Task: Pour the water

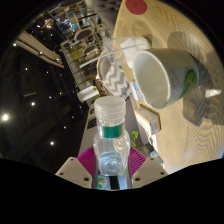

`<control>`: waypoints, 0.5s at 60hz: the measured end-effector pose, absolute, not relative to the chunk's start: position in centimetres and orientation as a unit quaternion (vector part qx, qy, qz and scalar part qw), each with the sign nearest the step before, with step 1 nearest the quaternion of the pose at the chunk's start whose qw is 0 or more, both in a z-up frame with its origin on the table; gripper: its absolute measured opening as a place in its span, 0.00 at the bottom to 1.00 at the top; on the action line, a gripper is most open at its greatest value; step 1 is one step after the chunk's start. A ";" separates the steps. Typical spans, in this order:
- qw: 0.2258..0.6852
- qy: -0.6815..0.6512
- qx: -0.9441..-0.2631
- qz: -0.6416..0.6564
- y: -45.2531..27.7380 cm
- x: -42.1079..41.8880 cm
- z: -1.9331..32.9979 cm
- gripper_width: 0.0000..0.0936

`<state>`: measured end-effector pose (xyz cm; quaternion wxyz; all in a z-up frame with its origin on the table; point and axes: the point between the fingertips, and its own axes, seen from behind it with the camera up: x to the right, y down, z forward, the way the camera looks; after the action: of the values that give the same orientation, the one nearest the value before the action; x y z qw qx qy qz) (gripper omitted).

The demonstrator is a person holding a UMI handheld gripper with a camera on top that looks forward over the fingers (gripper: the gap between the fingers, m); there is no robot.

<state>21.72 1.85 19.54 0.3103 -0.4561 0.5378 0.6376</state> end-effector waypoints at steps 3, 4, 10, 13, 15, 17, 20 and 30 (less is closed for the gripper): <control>0.293 0.549 -0.433 0.652 1.9 22.3 19.4 0.42; 0.290 0.554 -0.429 0.652 2.0 22.5 19.1 0.42; 0.277 0.557 -0.427 0.656 0.6 23.0 18.5 0.42; 0.277 0.553 -0.440 0.651 1.7 22.3 18.6 0.42; 0.280 0.549 -0.452 0.646 1.7 22.3 18.6 0.42; 0.285 0.538 -0.467 0.641 0.6 22.3 18.8 0.42; 0.302 0.515 -0.508 0.621 1.3 22.5 18.9 0.42; 0.413 0.388 -0.652 0.504 0.7 25.4 21.8 0.42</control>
<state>25.42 0.68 21.75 0.4134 -0.6521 0.3875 0.5036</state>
